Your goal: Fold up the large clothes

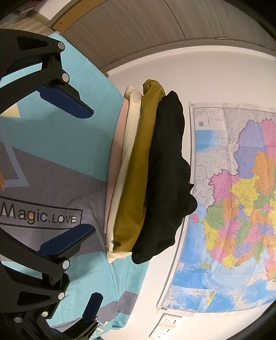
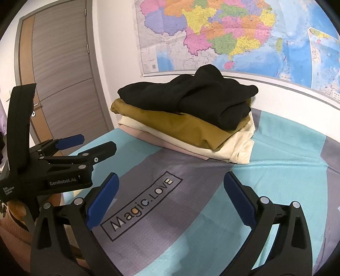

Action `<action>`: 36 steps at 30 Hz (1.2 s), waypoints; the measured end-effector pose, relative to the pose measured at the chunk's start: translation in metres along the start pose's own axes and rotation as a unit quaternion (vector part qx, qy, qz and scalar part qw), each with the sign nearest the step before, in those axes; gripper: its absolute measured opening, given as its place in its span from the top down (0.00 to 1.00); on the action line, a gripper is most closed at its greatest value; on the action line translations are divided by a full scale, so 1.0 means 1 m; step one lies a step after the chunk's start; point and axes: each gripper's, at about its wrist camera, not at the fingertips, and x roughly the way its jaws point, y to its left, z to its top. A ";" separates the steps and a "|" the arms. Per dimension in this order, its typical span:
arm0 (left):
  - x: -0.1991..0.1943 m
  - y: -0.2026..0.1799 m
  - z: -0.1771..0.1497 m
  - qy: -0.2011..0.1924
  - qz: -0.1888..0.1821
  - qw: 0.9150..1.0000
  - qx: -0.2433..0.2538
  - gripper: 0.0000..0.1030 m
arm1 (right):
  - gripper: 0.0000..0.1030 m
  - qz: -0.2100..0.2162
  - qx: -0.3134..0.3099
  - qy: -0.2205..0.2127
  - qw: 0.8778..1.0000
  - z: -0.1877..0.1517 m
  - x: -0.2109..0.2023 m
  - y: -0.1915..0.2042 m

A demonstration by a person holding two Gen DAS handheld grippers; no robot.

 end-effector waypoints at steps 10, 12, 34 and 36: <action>0.001 0.002 -0.001 0.007 0.000 1.000 -0.004 0.07 | 0.06 0.002 0.001 0.006 1.000 -0.004 -0.002 0.004; 0.001 0.002 -0.002 0.009 -0.002 1.000 -0.005 0.07 | 0.06 0.002 0.001 0.005 1.000 -0.005 -0.003 0.005; -0.006 -0.003 -0.005 0.006 -0.002 1.000 0.003 0.07 | 0.06 -0.001 0.001 -0.001 1.000 -0.005 -0.008 0.009; -0.007 -0.003 -0.005 0.006 -0.002 1.000 0.003 0.07 | 0.06 0.000 0.002 -0.001 1.000 -0.005 -0.008 0.009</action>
